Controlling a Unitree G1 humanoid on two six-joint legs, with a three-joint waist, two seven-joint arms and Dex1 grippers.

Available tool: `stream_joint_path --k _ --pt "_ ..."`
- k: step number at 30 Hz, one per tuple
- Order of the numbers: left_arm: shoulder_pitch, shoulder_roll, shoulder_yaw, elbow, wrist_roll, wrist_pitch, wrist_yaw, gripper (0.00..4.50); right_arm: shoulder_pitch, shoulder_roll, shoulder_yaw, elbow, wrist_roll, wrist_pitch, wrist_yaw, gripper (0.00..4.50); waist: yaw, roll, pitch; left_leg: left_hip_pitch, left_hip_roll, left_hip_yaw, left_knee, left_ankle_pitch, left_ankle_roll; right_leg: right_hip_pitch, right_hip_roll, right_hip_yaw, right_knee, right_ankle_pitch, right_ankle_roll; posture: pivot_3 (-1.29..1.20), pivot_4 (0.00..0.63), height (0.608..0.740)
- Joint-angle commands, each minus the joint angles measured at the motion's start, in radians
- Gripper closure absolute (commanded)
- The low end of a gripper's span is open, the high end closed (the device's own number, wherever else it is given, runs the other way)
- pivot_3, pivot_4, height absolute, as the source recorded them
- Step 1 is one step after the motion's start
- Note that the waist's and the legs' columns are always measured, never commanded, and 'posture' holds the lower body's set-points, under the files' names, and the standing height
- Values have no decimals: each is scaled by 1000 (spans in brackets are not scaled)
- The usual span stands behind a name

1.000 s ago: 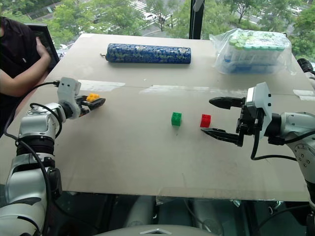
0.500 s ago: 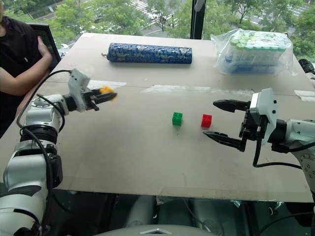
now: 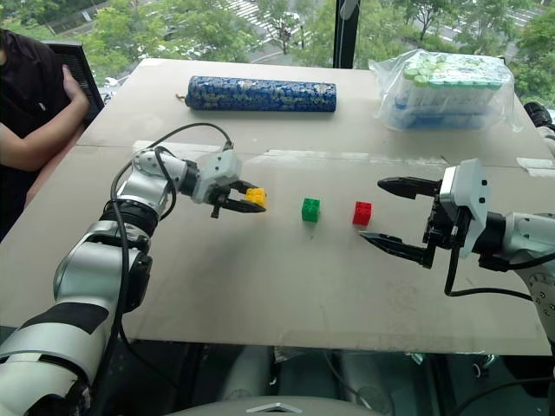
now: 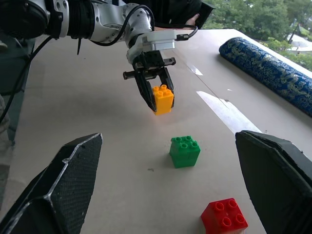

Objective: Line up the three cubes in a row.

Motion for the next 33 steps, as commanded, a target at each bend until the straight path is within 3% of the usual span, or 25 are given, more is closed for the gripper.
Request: stream_joint_path --k 1,28,30,33 --pt "-36 4 -7 28 29 -65 -8 3222 18 -9 -53 -49 28 5 -15 0 -1 0 0 0 0 0 0 0 0 0 0 0 0 0 0 0 150 740" --pt "-99 -41 -10 119 129 -109 62 3222 107 -28 -131 -120 74 44 -65 0 1 0 0 0 0 -1 0 0 0 0 0 -1 1 0 0 0 150 740" --pt "-98 -41 -13 120 138 -113 71 2105 117 -30 -140 -127 80 49 -71 0 1 0 0 0 0 -1 0 0 0 0 0 -1 1 0 0 0 150 740" --pt "-96 -39 -7 119 141 -124 86 967 136 -31 -156 -138 89 58 -77 0 1 0 0 0 0 -1 0 0 0 0 0 0 1 0 0 0 150 740"
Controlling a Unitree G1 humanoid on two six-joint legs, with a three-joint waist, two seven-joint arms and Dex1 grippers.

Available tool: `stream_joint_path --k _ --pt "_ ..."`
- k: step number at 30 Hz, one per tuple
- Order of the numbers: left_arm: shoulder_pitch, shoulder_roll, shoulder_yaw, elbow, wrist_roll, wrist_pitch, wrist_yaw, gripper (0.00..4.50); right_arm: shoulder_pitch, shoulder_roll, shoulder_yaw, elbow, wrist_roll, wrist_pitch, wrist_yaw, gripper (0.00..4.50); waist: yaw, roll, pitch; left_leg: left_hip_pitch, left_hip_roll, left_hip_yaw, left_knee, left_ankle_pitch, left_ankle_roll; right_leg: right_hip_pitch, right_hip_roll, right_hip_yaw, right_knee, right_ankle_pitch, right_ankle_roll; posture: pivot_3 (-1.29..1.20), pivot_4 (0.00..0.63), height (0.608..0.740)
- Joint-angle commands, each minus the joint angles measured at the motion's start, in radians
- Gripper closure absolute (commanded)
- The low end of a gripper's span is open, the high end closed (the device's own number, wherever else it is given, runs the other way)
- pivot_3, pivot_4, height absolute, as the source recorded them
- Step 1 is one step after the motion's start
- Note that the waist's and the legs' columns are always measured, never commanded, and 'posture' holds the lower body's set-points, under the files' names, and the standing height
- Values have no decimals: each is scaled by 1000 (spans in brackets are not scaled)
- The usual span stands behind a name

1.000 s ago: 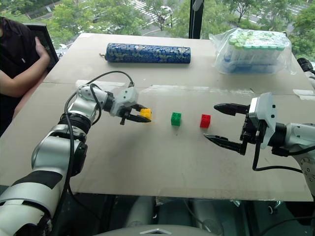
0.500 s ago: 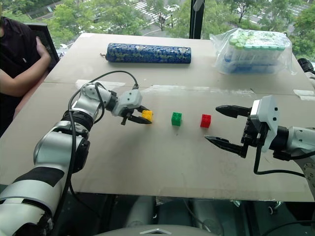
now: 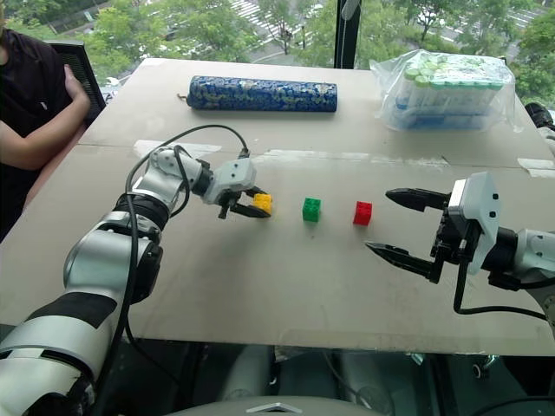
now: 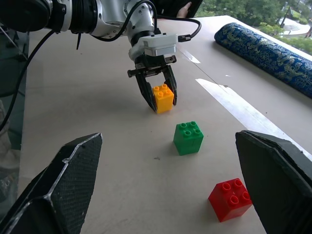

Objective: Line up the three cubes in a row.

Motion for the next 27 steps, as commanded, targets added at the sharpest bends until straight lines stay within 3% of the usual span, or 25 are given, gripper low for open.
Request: stream_joint_path --k 1,2,3,8,12,15,20,27 --pt "-30 10 27 -1 -14 -16 6 535 22 -15 -55 -47 27 8 -13 0 0 0 0 0 0 0 0 0 0 0 0 0 0 0 0 0 150 740" --pt "-31 11 37 -3 -24 -9 -5 149 29 -16 -60 -51 31 9 -14 0 0 0 0 0 0 0 0 0 0 0 0 0 0 0 0 0 150 740" --pt "-32 20 53 -9 -43 3 -22 59 41 -16 -71 -55 36 13 -17 0 0 0 0 0 0 0 0 0 0 0 0 0 0 0 0 0 150 740" --pt "49 112 160 -149 -207 137 -136 59 143 -1 -137 -72 26 9 -26 0 -5 0 0 0 0 -1 0 0 0 0 0 0 0 0 0 0 150 740" --pt "351 212 256 -609 -373 410 -97 59 244 19 -176 -51 -46 -35 -16 0 -25 2 -1 1 1 0 -2 0 0 0 0 0 0 0 0 0 150 740" --pt "659 239 403 -1067 -499 682 91 59 304 39 -198 -31 -88 -68 -3 0 -27 2 -1 3 3 0 -3 0 0 1 -1 1 0 0 0 0 150 740" --pt "1123 165 625 -1595 -651 965 371 59 365 58 -219 26 -160 -112 4 0 -23 2 -1 5 5 -2 -2 1 -1 6 -3 -1 0 -1 0 0 150 740" --pt "1451 48 739 -1884 -748 1036 580 59 415 71 -193 125 -252 -195 47 0 -3 0 -2 13 3 1 -2 1 -2 11 -2 0 -1 -4 3 0 150 740"
